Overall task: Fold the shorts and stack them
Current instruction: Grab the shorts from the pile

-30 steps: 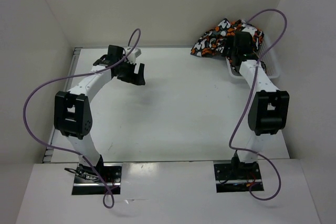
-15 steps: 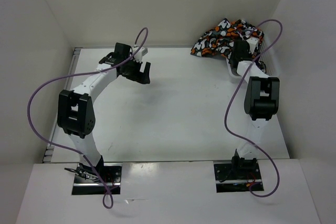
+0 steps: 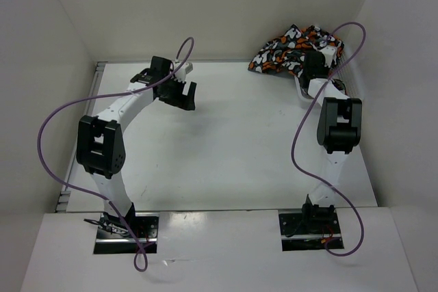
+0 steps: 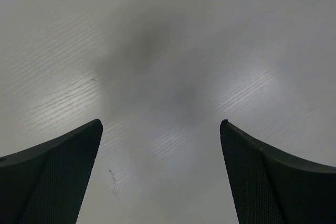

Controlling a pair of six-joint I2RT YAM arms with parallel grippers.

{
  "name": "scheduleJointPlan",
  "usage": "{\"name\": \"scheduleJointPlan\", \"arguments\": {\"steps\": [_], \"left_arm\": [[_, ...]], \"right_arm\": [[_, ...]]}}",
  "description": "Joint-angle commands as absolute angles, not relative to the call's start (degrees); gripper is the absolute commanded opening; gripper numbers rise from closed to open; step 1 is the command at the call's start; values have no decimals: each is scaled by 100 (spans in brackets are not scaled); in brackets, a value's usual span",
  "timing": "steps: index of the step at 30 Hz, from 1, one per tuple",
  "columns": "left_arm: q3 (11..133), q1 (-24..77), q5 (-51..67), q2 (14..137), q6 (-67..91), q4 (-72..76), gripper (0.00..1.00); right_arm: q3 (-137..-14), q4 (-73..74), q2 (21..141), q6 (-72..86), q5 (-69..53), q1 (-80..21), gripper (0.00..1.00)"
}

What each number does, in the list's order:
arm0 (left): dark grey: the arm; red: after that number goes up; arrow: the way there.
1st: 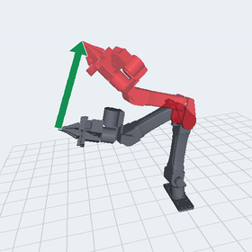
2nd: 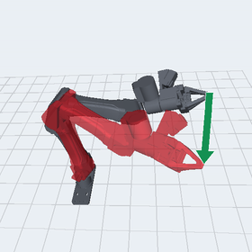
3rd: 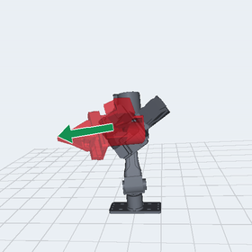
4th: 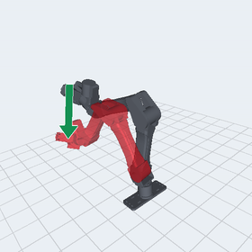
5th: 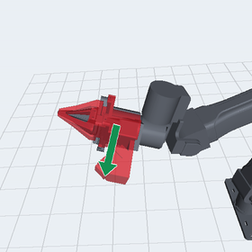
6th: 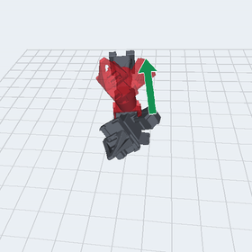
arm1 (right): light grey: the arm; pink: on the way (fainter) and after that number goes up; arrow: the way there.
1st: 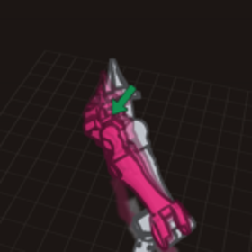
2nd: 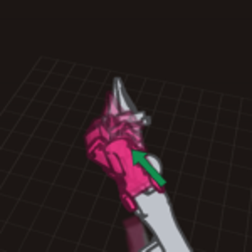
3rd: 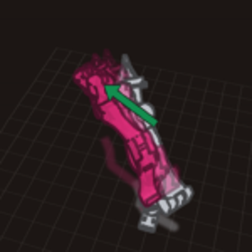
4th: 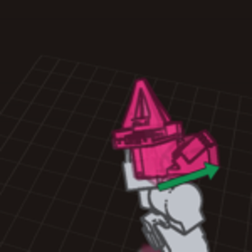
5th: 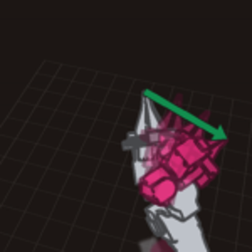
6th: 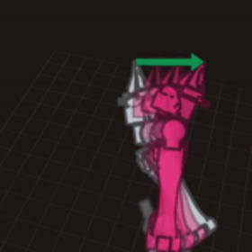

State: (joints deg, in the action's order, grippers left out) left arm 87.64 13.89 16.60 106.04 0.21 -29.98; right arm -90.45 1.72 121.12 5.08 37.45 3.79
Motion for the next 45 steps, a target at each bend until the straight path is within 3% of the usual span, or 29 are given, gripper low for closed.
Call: {"name": "scheduleJointPlan", "arguments": {"steps": [1,31,39,45], "left_arm": [[8991,1371,1757,10617,0,-3006,99],[9659,1371,2004,10028,0,-2901,99],[9606,1371,2223,9861,0,-2734,99],[9668,1371,2329,9861,0,-2733,99]], "right_arm": [[-9334,43,11866,571,3762,431,0],[-8964,377,9494,624,4122,-914,0],[-8631,36,8553,-368,3035,-967,0],[-9990,561,8499,-914,936,-1020,0]]}}
